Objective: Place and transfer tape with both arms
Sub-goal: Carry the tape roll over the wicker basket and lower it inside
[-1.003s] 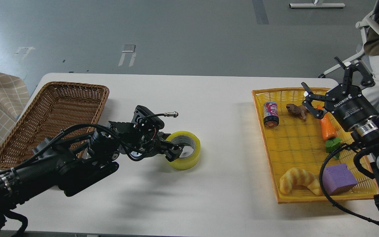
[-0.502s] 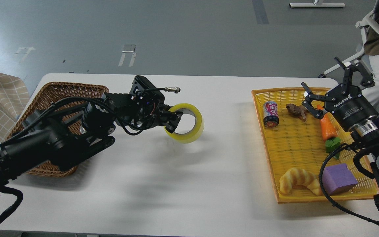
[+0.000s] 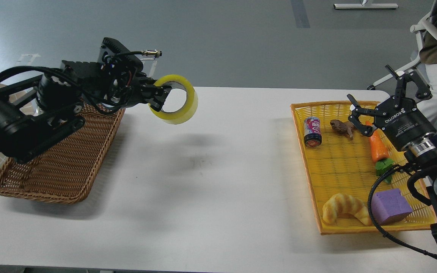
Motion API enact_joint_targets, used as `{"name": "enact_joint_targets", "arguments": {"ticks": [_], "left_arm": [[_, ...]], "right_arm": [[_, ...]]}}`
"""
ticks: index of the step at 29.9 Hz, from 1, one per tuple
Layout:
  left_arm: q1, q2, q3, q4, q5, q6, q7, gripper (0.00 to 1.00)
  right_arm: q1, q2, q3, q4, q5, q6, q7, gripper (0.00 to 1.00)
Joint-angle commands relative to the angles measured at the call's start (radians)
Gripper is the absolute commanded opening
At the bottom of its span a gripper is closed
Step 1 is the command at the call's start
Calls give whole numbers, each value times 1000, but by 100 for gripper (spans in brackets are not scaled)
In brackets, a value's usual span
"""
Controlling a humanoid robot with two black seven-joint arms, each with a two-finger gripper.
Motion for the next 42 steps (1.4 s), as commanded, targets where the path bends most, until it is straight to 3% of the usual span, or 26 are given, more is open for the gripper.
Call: {"name": "enact_joint_targets", "arguments": {"ticks": [1, 6, 14, 31, 42], "left_arm": [[17, 95, 3, 16, -32, 11, -12, 0], [71, 205, 3, 29, -78, 17, -18, 0], [181, 279, 3, 111, -131, 65, -23, 0], [336, 259, 3, 207, -162, 77, -26, 0], [350, 218, 37, 257, -162, 77, -26, 0]], "right_arm": [[1, 0, -1, 0, 1, 0, 0, 100], [0, 8, -1, -2, 1, 0, 0, 100], [0, 14, -1, -5, 1, 0, 0, 100], [0, 26, -1, -6, -1, 0, 0, 100], [-2, 26, -1, -9, 1, 0, 0, 100]]}}
